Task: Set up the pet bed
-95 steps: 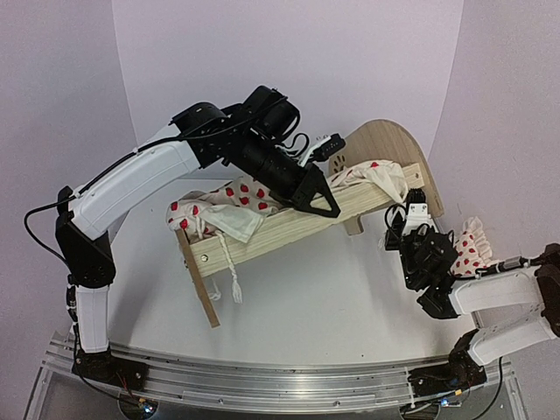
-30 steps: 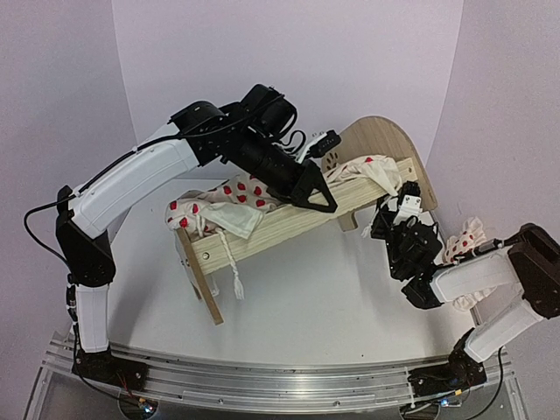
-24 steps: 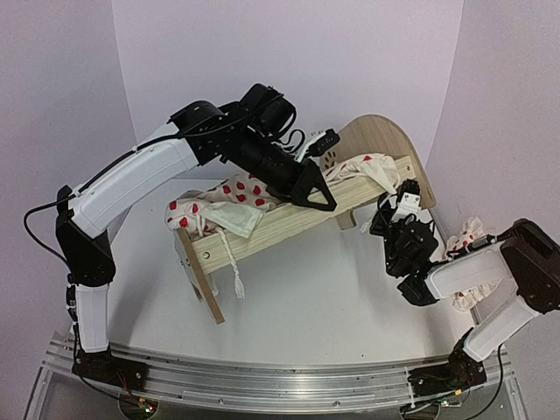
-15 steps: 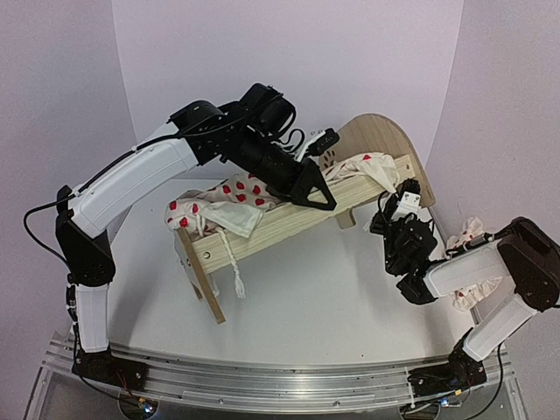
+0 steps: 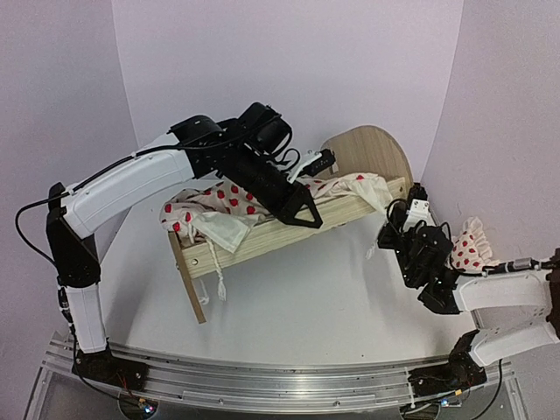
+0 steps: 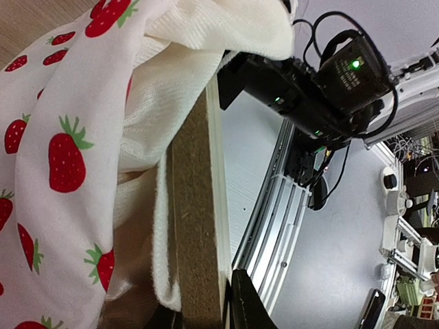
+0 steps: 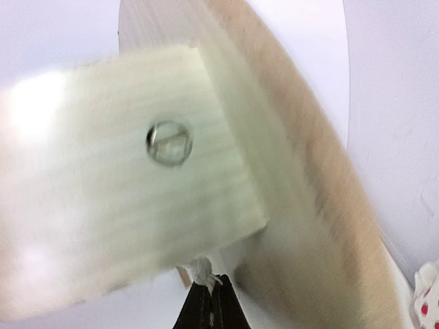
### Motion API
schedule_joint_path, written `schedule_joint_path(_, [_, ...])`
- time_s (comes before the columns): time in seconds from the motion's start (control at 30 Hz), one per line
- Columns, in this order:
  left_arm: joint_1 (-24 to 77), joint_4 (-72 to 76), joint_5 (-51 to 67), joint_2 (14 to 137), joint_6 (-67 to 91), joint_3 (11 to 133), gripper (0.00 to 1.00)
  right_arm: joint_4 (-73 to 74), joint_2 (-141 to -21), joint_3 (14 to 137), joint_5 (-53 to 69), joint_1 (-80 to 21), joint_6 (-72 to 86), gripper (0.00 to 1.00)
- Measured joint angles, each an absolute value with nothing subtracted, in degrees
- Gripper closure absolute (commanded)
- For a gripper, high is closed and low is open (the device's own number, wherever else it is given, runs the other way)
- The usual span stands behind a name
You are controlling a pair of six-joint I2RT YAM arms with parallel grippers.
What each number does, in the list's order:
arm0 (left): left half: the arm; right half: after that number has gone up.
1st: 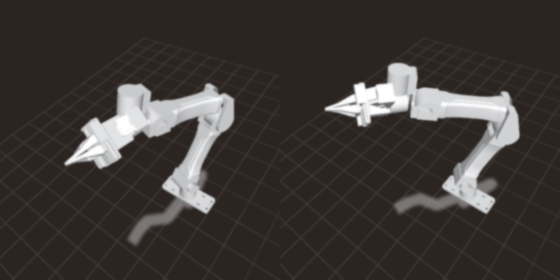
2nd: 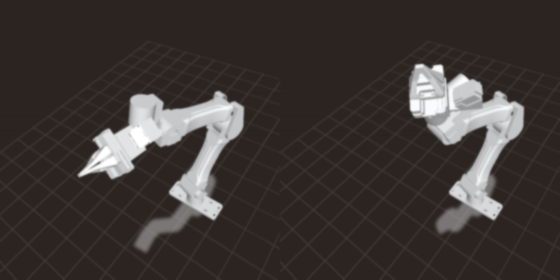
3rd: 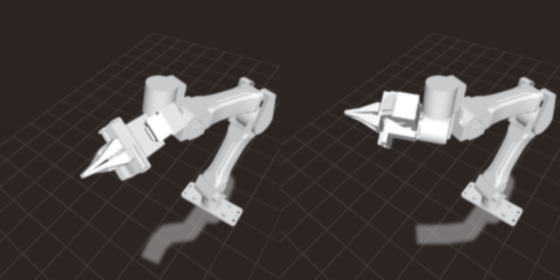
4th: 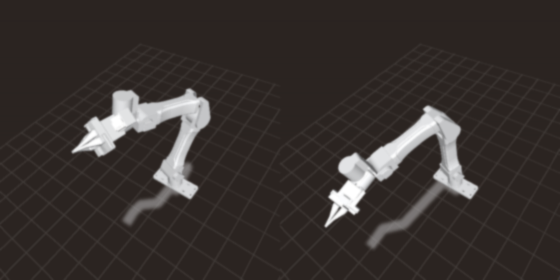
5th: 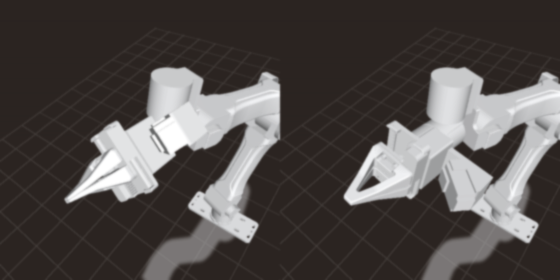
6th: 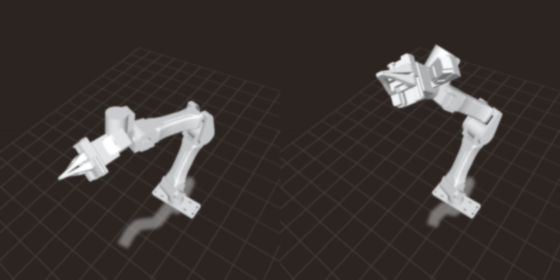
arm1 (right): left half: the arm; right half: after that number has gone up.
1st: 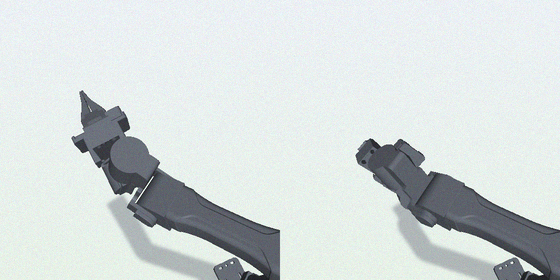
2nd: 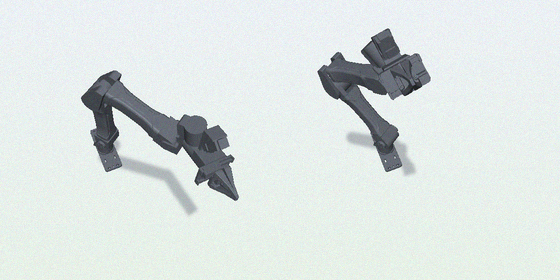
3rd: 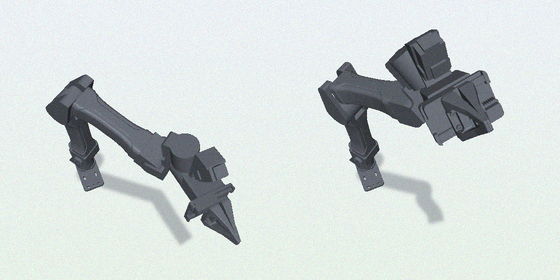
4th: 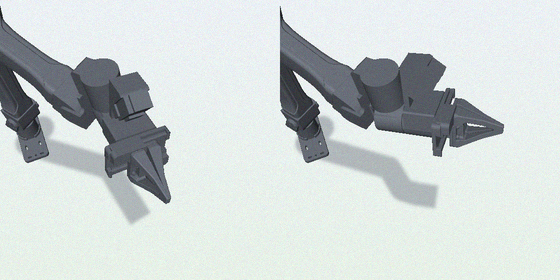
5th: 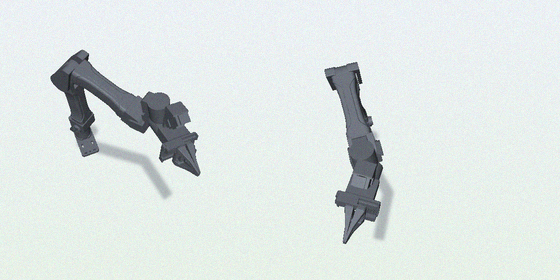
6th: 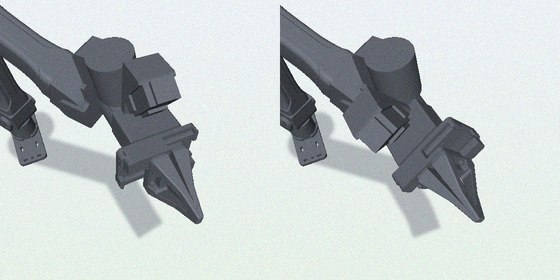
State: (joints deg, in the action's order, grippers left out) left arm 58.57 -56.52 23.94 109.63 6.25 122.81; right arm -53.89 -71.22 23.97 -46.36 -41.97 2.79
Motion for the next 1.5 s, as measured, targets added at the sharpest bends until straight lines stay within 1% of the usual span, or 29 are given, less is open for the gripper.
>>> schedule_joint_path(0.17, [56.93, -54.96, 23.35, 109.62, -0.40, 119.09, 1.00, -39.30, -64.21, 22.43, -42.48, -42.06, 10.95, 1.00])
schedule_joint_path(0.37, [53.55, -52.50, 22.69, 109.54, -5.40, 115.39, 1.00, -22.76, -62.79, 21.65, -34.36, -42.06, 18.59, 1.00])
schedule_joint_path(0.47, [51.98, -48.86, 21.48, 108.79, -8.18, 110.38, 1.00, -14.76, -62.61, 21.94, -28.76, -42.06, 21.55, 1.00])
schedule_joint_path(0.6, [50.02, -43.09, 19.71, 107.35, -13.52, 101.31, 1.00, -7.78, -63.11, 22.97, -21.68, -42.06, 24.59, 1.00])
schedule_joint_path(0.7, [48.93, -40.23, 19.25, 107.31, -17.19, 96.90, 1.00, -5.62, -64.58, 23.53, -18.21, -42.06, 26.18, 1.00])
schedule_joint_path(1.03, [46.77, -32.08, 18.17, 107.26, -27.35, 86.16, 1.00, -2.48, -78.26, 31.27, -8.50, -42.06, 27.52, 1.00])
schedule_joint_path(1.37, [42.49, -27.47, 18.39, 107.32, -36.12, 80.44, 1.00, -2.53, -81.79, 33.55, 0.50, -42.09, 30.05, 1.00])
schedule_joint_path(1.5, [41.65, -27.09, 19.06, 108.45, -37.64, 79.99, 1.00, -2.13, -82.63, 34.70, 3.28, -42.09, 31.41, 1.00])
